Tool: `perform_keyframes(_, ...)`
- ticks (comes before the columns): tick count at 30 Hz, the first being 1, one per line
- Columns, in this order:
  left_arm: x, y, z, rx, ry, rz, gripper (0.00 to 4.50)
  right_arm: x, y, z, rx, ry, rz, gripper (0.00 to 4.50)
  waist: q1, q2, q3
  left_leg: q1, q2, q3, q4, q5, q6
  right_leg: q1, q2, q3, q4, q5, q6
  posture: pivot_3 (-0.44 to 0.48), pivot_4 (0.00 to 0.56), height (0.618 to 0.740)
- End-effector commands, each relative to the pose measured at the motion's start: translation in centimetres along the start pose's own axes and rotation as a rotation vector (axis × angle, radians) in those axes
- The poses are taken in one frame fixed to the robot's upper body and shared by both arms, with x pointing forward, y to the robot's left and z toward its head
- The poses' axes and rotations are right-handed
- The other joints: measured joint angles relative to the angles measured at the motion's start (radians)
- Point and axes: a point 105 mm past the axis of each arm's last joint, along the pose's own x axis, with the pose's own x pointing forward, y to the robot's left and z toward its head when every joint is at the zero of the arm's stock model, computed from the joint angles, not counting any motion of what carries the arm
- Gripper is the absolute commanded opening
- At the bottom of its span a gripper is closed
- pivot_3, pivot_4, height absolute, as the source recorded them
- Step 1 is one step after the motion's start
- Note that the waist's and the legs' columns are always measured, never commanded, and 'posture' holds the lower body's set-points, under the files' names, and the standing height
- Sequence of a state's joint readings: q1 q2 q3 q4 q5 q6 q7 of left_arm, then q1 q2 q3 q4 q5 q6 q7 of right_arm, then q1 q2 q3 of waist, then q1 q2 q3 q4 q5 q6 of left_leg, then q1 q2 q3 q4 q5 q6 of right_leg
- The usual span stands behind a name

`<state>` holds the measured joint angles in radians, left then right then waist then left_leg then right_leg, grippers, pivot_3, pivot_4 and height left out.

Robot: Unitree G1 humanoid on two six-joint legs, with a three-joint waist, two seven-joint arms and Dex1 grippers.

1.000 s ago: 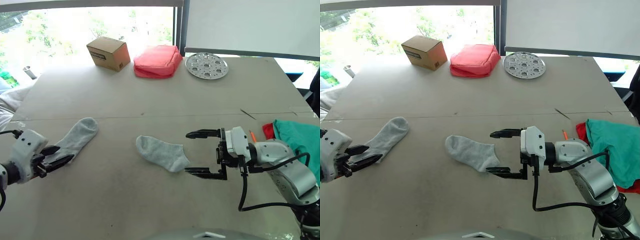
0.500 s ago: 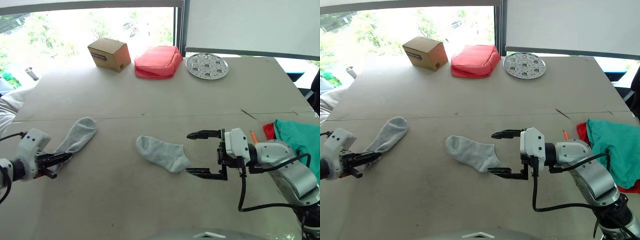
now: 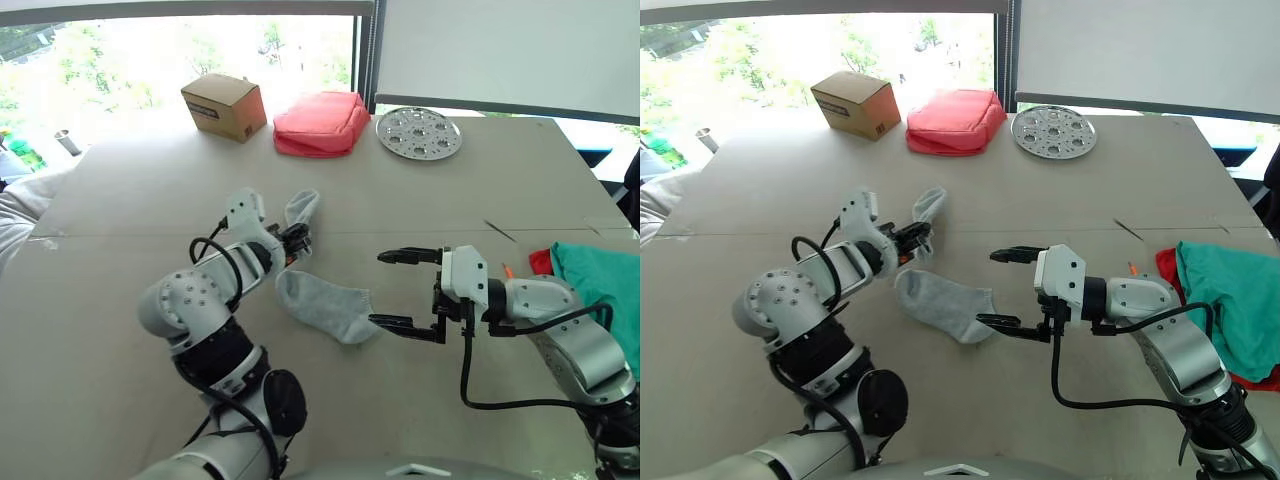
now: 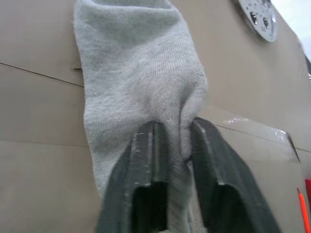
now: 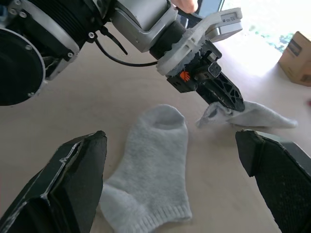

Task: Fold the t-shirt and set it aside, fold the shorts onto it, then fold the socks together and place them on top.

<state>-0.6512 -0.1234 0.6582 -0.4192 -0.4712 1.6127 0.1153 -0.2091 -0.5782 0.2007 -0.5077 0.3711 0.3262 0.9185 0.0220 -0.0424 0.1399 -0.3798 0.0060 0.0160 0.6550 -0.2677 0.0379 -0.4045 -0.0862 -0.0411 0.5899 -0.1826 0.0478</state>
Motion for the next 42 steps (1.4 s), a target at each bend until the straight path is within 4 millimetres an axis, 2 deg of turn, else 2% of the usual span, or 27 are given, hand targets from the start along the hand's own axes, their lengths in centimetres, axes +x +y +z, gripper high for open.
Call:
perform_keyframes(1,-0.8,-0.8,1.1,0.011,-0.037,-0.095,2.39,0.5,-0.8,-0.1,-0.008,0.029,-0.060,4.50,-0.008,0.000,0.000,0.000,0.000,0.000,0.000,0.000,0.000,0.000,0.000,0.000,0.000,0.000,0.000,0.000,0.150,0.739)
perform_keyframes(3,-2.1,-1.1,2.1,0.057,-0.050,-0.233,3.32,0.8,-1.2,-0.4,0.015,0.047,-0.093,4.50,-0.012,0.000,0.000,0.000,0.001,0.000,0.000,-0.001,0.002,-0.001,0.000,0.000,0.001,0.000,-0.001,0.000,0.150,0.739)
perform_keyframes(4,-2.8,-1.1,2.7,0.082,-0.057,-0.281,3.32,0.9,-1.3,-0.5,0.025,0.052,-0.106,4.50,-0.012,0.001,0.000,0.000,0.001,0.000,-0.001,-0.001,0.001,-0.001,0.000,0.000,0.001,-0.001,-0.001,0.000,0.150,0.739)
perform_keyframes(5,-4.4,-1.1,3.7,0.203,-0.060,-0.330,3.32,1.0,-1.5,-0.7,0.027,0.058,-0.119,4.50,-0.013,0.001,0.001,0.000,0.002,0.000,-0.001,0.000,0.000,-0.002,0.001,0.000,0.001,0.000,-0.001,0.000,0.150,0.739)
perform_keyframes(7,-6.4,-1.1,4.3,0.375,-0.023,-0.374,3.32,1.2,-1.6,-1.0,0.039,0.069,-0.133,4.50,-0.020,0.001,0.001,-0.002,0.001,0.002,-0.002,0.001,-0.002,-0.005,0.001,0.001,0.002,0.000,-0.001,0.000,0.150,0.739)
perform_keyframes(9,-7.6,0.4,4.8,0.725,-0.036,-0.384,3.32,1.7,-1.8,-1.4,0.089,0.071,-0.133,4.50,-0.024,0.003,0.001,-0.001,0.000,0.002,-0.003,0.002,-0.002,-0.005,0.001,0.002,0.002,-0.001,-0.001,0.000,0.150,0.739)
perform_keyframes(11,-7.6,1.9,3.6,1.059,0.031,-0.439,3.32,2.2,-1.9,-1.5,0.109,0.071,-0.129,4.50,-0.025,0.007,0.002,0.001,0.001,0.004,-0.004,0.002,-0.003,-0.006,0.000,0.003,0.001,-0.001,-0.002,0.000,0.150,0.739)
perform_keyframes(15,-5.8,4.1,3.0,1.311,0.091,-0.544,3.32,2.5,-2.2,-1.3,0.099,0.063,-0.132,4.50,0.006,0.013,0.003,-0.003,0.000,0.003,-0.004,-0.002,-0.001,-0.007,-0.004,0.002,0.000,-0.001,-0.003,0.000,0.150,0.739)
perform_keyframes(18,-3.8,5.6,3.4,1.447,0.118,-0.563,3.32,2.2,-2.3,-1.2,0.091,0.064,-0.144,4.50,0.015,0.009,0.002,-0.004,0.001,0.003,-0.003,-0.001,0.003,-0.009,-0.002,0.001,-0.001,-0.001,-0.002,0.000,0.150,0.739)
perform_keyframes(23,-1.4,6.7,3.4,1.602,0.179,-0.618,3.32,1.5,-2.0,-1.1,0.094,0.077,-0.176,4.50,0.016,0.008,0.002,-0.006,0.000,0.004,-0.002,-0.001,0.004,-0.008,-0.001,0.000,0.000,-0.001,-0.002,0.000,0.150,0.739)
perform_keyframes(30,0.7,5.5,2.0,1.752,0.207,-0.756,3.32,0.7,-1.7,-1.0,0.109,0.092,-0.235,4.50,0.004,0.005,0.000,-0.006,0.000,0.006,0.000,-0.001,0.004,-0.007,0.001,0.000,0.001,0.000,-0.001,0.000,0.150,0.739)
perform_keyframes(38,2.7,4.4,0.4,1.713,0.220,-0.826,3.32,0.0,-1.5,-1.0,0.113,0.113,-0.281,4.50,0.004,0.004,-0.001,-0.006,0.000,0.006,0.000,-0.002,0.005,-0.006,0.001,-0.001,0.001,0.001,0.002,0.000,0.150,0.739)
perform_keyframes(42,3.4,4.8,0.0,1.648,0.262,-0.803,1.61,-0.2,-1.5,-1.0,0.111,0.119,-0.294,4.50,0.007,0.005,-0.002,-0.005,0.000,0.005,0.000,-0.002,0.005,-0.005,0.001,-0.001,0.001,0.001,0.003,0.000,0.150,0.739)
